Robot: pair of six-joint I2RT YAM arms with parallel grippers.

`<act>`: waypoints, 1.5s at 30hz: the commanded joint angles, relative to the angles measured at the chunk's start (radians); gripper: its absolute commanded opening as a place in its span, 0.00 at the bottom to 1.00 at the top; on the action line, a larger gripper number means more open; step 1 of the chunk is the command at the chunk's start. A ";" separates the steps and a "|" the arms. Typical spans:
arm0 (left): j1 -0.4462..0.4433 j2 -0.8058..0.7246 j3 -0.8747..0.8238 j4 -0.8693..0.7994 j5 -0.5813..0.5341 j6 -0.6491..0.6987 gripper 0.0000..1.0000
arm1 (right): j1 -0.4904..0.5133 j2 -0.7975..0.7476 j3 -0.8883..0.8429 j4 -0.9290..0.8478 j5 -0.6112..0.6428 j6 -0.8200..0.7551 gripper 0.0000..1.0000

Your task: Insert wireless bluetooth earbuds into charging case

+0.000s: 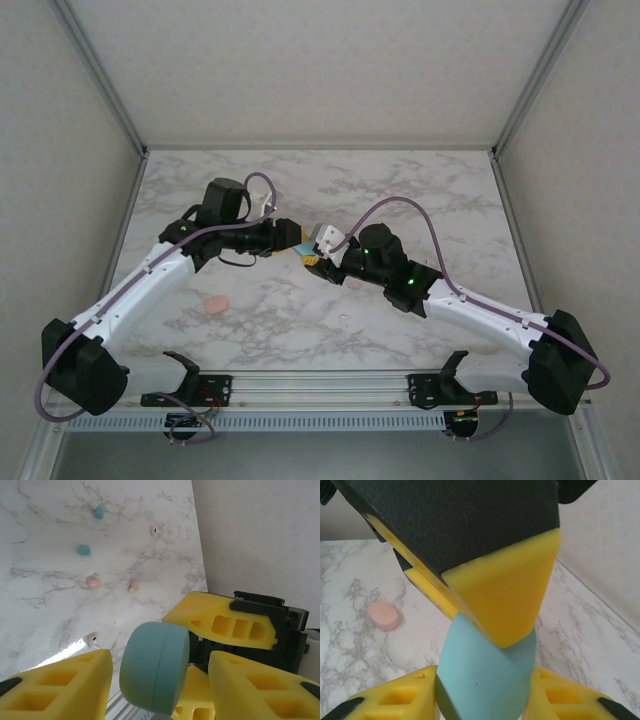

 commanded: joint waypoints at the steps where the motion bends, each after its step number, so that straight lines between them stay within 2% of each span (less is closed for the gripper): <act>1: -0.009 0.009 0.037 -0.018 0.012 0.016 0.50 | -0.004 -0.010 0.014 0.050 0.014 0.003 0.39; 8: -0.013 0.018 0.038 0.005 0.009 -0.013 0.28 | -0.005 -0.010 0.007 0.077 0.024 0.014 0.40; 11: -0.012 0.009 0.033 0.028 -0.007 -0.037 0.21 | -0.005 -0.019 0.002 0.102 0.038 0.033 0.44; 15: -0.012 -0.023 0.007 0.108 -0.038 -0.136 0.16 | -0.012 -0.087 -0.069 0.193 0.093 0.070 0.58; 17: -0.013 -0.043 -0.016 0.168 -0.043 -0.206 0.15 | -0.052 -0.141 -0.110 0.223 0.082 0.122 0.65; 19: -0.012 -0.064 -0.043 0.235 -0.048 -0.284 0.15 | -0.139 -0.202 -0.163 0.274 0.003 0.227 0.77; 21: -0.012 -0.082 -0.067 0.288 -0.055 -0.350 0.15 | -0.244 -0.220 -0.202 0.303 -0.106 0.277 0.84; 22: -0.012 -0.088 -0.080 0.306 -0.060 -0.382 0.15 | -0.284 -0.217 -0.192 0.245 -0.225 0.216 0.84; 23: -0.012 -0.093 -0.086 0.322 -0.060 -0.404 0.14 | -0.293 -0.214 -0.158 0.131 -0.287 0.142 0.84; 25: -0.012 -0.102 -0.098 0.367 -0.055 -0.448 0.14 | -0.294 -0.199 -0.083 -0.030 -0.310 0.076 0.81; 29: -0.012 -0.117 -0.106 0.390 -0.057 -0.491 0.14 | -0.294 -0.205 -0.110 0.105 -0.331 0.053 0.83; 32: -0.014 -0.119 -0.110 0.392 -0.056 -0.501 0.14 | -0.293 -0.158 -0.052 0.105 -0.364 0.055 0.79; 36: -0.015 -0.121 -0.128 0.416 -0.061 -0.521 0.14 | -0.290 -0.088 -0.005 0.214 -0.404 0.133 0.75; 45: -0.018 -0.126 -0.119 0.427 -0.073 -0.530 0.14 | -0.270 0.019 0.088 0.190 -0.499 0.140 0.68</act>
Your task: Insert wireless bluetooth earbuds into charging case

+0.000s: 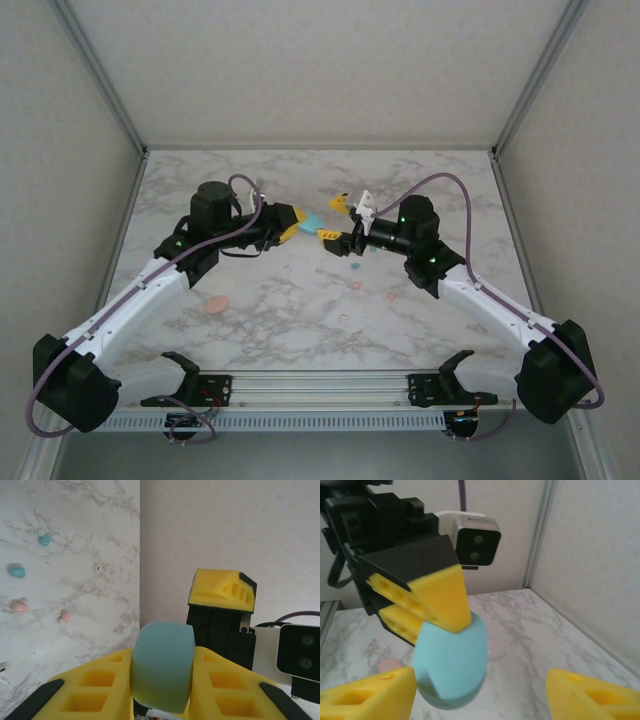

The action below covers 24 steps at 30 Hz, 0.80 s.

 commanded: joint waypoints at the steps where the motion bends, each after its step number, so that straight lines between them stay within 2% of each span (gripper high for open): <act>1: -0.009 -0.028 0.008 0.046 -0.012 -0.016 0.15 | 0.012 0.025 0.043 0.022 -0.067 0.010 0.68; 7: -0.010 -0.036 0.012 0.043 -0.012 -0.015 0.15 | 0.027 0.051 0.071 -0.047 -0.085 -0.033 0.64; 13: -0.010 -0.038 0.016 0.046 -0.006 -0.010 0.15 | 0.036 0.059 0.066 -0.015 -0.066 -0.017 0.59; 18: -0.010 -0.045 0.017 0.046 -0.006 -0.007 0.15 | 0.035 0.057 0.069 -0.012 -0.039 -0.015 0.49; 24: -0.011 -0.050 0.017 0.048 0.004 -0.003 0.16 | 0.036 0.052 0.072 -0.011 -0.039 -0.003 0.49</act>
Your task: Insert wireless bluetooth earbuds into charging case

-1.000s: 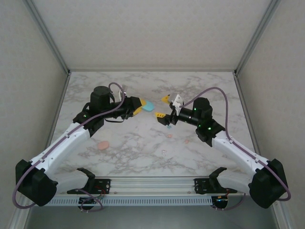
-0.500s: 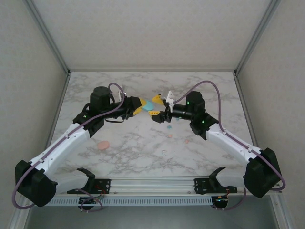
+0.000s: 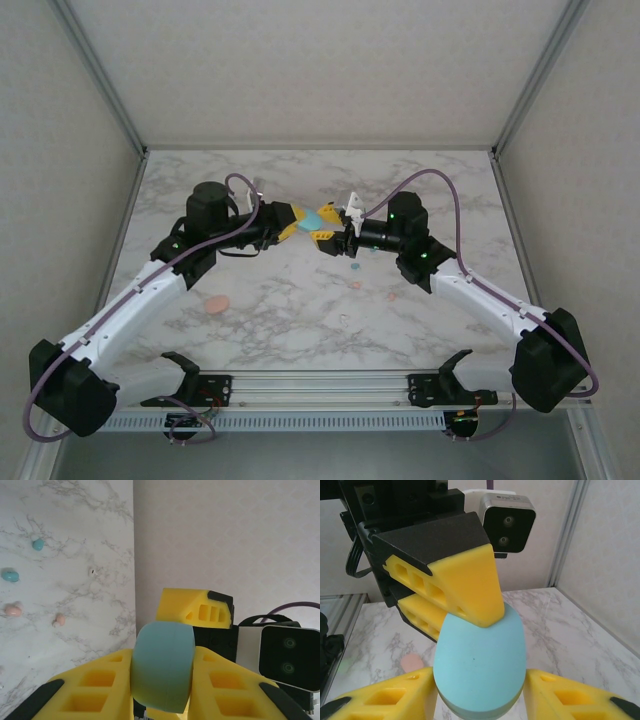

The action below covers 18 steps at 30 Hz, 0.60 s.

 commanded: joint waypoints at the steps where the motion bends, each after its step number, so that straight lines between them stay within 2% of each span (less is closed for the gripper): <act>1: -0.010 -0.025 0.017 0.038 0.011 0.001 0.16 | 0.005 -0.001 0.036 0.012 0.014 0.008 0.50; 11: -0.010 -0.028 0.011 0.027 -0.001 0.004 0.16 | 0.006 0.007 0.028 0.074 0.022 0.034 0.49; 18: -0.010 -0.019 0.013 0.039 0.007 0.002 0.17 | 0.007 0.018 0.038 0.061 0.021 0.036 0.40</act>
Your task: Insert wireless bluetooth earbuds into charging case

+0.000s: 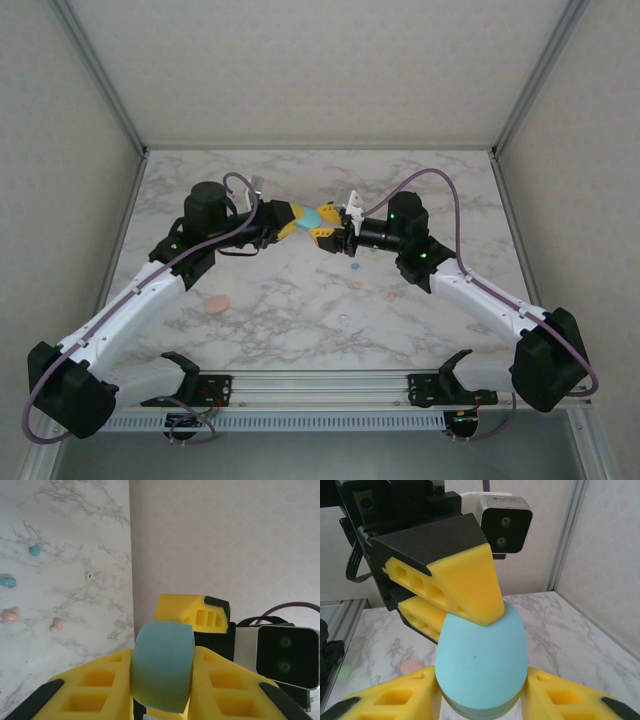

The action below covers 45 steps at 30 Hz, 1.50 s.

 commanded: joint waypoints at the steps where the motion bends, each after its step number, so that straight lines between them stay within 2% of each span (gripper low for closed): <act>1: -0.011 -0.013 0.012 0.024 0.019 0.005 0.17 | 0.004 0.013 0.035 0.037 0.014 0.016 0.38; 3: -0.011 -0.016 0.010 0.016 0.014 0.013 0.19 | 0.004 0.011 0.039 0.023 -0.001 0.018 0.35; 6: -0.011 -0.017 0.011 0.012 0.012 0.025 0.30 | 0.005 0.011 0.060 -0.026 -0.025 0.029 0.35; 8: -0.011 -0.019 0.019 -0.017 -0.003 0.046 0.49 | 0.001 0.016 0.085 -0.083 -0.043 0.041 0.34; 10: -0.011 -0.021 0.030 -0.049 -0.017 0.081 0.58 | -0.002 0.020 0.099 -0.120 -0.066 0.048 0.34; 11: -0.011 -0.023 0.042 -0.075 -0.026 0.105 0.69 | -0.005 0.022 0.102 -0.129 -0.078 0.055 0.34; 12: -0.011 -0.025 0.057 -0.112 -0.041 0.136 0.75 | -0.009 0.023 0.104 -0.141 -0.086 0.065 0.34; 13: -0.011 -0.027 0.081 -0.175 -0.072 0.184 0.77 | -0.016 0.026 0.113 -0.159 -0.091 0.088 0.34; 16: -0.011 -0.057 0.118 -0.261 -0.155 0.348 0.80 | -0.054 0.050 0.172 -0.265 -0.166 0.156 0.34; 19: -0.011 -0.121 0.096 -0.244 -0.208 0.576 0.82 | -0.074 0.066 0.213 -0.337 -0.251 0.174 0.34; 24: -0.011 -0.264 -0.085 -0.037 -0.149 1.033 0.85 | -0.102 0.076 0.263 -0.394 -0.358 0.199 0.34; 26: -0.011 -0.303 -0.168 0.064 -0.077 1.169 0.82 | -0.105 0.075 0.284 -0.410 -0.404 0.195 0.34; 28: -0.011 -0.291 -0.171 0.044 -0.059 1.247 0.79 | -0.104 0.069 0.291 -0.403 -0.429 0.198 0.34; 30: -0.011 -0.257 -0.137 0.004 -0.043 1.296 0.74 | -0.103 0.063 0.296 -0.401 -0.437 0.197 0.34; 32: -0.010 -0.238 -0.131 0.046 0.016 1.299 0.73 | -0.104 0.058 0.298 -0.400 -0.438 0.197 0.34; 35: -0.010 -0.221 -0.146 0.164 0.117 1.265 0.73 | -0.104 0.058 0.299 -0.402 -0.435 0.190 0.35; 41: -0.009 -0.137 -0.086 0.154 0.314 1.272 0.72 | -0.103 0.052 0.296 -0.383 -0.450 0.189 0.35; 45: -0.009 -0.107 -0.079 0.171 0.334 1.271 0.71 | -0.104 0.044 0.289 -0.365 -0.459 0.185 0.35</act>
